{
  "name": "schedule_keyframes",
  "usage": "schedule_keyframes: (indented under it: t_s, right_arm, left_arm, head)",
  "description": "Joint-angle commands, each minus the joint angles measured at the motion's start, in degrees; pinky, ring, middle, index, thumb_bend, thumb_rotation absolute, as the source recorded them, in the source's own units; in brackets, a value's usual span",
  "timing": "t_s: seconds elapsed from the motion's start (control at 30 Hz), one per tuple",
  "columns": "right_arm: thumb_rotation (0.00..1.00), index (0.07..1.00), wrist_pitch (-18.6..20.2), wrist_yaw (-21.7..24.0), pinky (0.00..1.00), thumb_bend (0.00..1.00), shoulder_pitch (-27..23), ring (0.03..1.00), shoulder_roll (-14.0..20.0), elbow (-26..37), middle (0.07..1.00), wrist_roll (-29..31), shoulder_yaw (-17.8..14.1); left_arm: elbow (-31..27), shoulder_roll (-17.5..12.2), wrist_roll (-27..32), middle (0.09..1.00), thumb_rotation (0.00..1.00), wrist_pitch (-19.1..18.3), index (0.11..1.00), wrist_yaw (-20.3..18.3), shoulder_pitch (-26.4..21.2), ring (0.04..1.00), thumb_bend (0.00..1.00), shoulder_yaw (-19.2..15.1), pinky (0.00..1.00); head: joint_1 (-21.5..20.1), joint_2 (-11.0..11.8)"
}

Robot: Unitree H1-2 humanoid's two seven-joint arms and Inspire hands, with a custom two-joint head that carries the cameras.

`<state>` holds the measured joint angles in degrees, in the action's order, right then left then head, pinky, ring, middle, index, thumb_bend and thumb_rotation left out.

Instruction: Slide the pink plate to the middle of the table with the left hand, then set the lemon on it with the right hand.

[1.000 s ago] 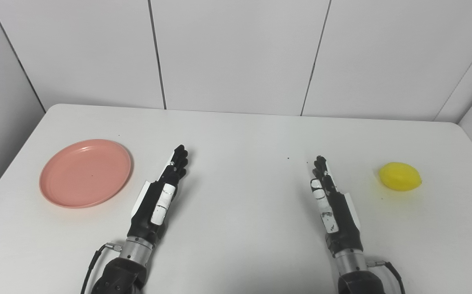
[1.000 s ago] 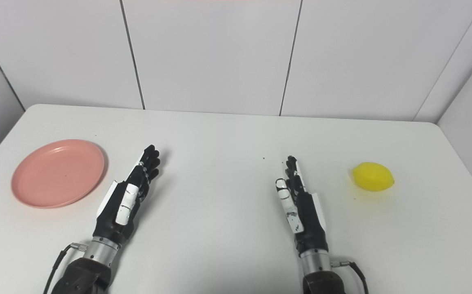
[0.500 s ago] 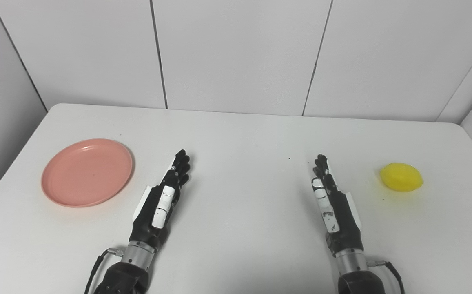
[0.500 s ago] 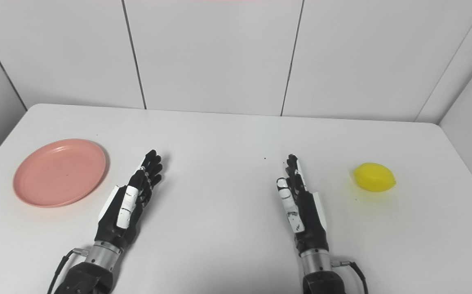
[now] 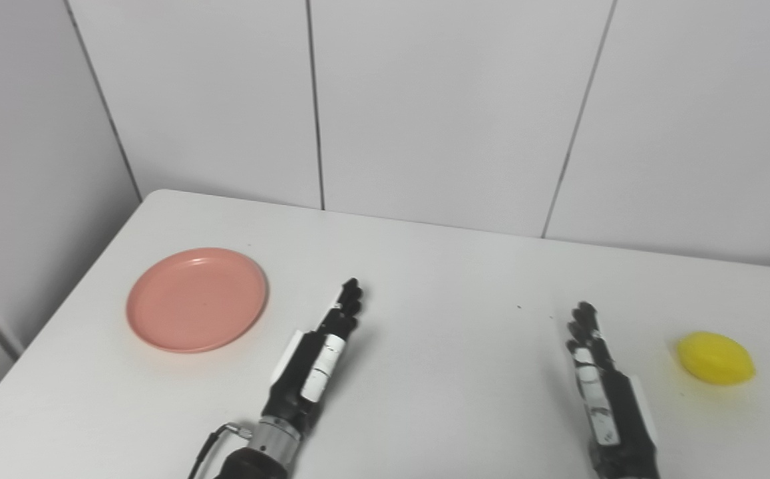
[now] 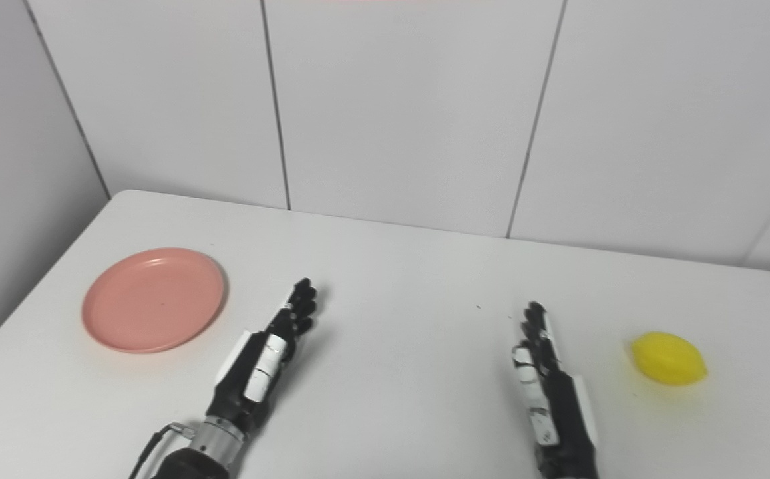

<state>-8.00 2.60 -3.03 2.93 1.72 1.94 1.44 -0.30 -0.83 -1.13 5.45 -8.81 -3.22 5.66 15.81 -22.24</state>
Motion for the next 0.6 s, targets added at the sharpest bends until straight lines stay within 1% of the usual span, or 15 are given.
schedule_keyframes:
  t_s: [0.0, 0.1, 0.27, 0.43, 0.5, 0.57]
  right_arm:
    - [0.97, 1.000, -3.23, 1.11, 1.00, 0.54, -0.46, 1.000, 0.63, 0.35, 1.000, 1.38, -0.51]
    - [0.98, 1.000, -1.03, 1.31, 1.00, 0.51, -0.09, 1.000, 0.89, 2.31, 1.000, 1.96, -0.63]
    - [1.00, 1.000, -0.04, 1.91, 1.00, 0.49, 0.39, 1.000, 1.28, 3.39, 1.000, 2.16, -0.55]
    - [1.00, 1.000, 1.23, 2.09, 1.00, 0.47, 0.82, 1.000, 1.04, 5.06, 1.000, 2.56, -0.46]
    - [1.00, 1.000, 1.48, 2.03, 1.00, 0.46, 0.93, 1.000, 0.96, 5.49, 1.000, 2.37, -0.41]
    - [1.00, 1.000, 1.80, 1.94, 1.00, 0.45, 1.04, 1.000, 0.84, 5.93, 1.000, 2.16, -0.30]
  left_arm:
    - [4.41, 1.65, -1.47, 1.000, 1.00, 2.43, 1.000, 1.34, 2.47, 1.000, 0.76, 1.62, 1.00]
    - [4.84, 2.35, -2.13, 1.000, 1.00, 3.51, 1.000, 1.93, 2.28, 1.000, 0.75, 1.88, 1.00]
    - [2.83, 3.06, -1.68, 1.000, 1.00, 1.97, 1.000, 1.94, 2.30, 1.000, 0.75, 1.94, 1.00]
    - [0.41, 4.98, 1.17, 1.000, 1.00, 3.21, 1.000, 4.29, 2.64, 1.000, 0.73, -0.93, 1.00]
    - [-1.32, 4.88, 2.65, 1.000, 1.00, 2.21, 1.000, 4.13, 2.62, 1.000, 0.75, -1.81, 1.00]
    - [-3.39, 3.96, 3.98, 1.000, 1.00, 1.46, 1.000, 3.33, 2.48, 1.000, 0.76, -2.32, 1.00]
  head:
    - [0.30, 0.11]
    - [1.42, 0.49]
    - [2.00, 0.86]
    - [2.22, 1.09]
    - [2.28, 1.15]
    - [2.28, 1.23]
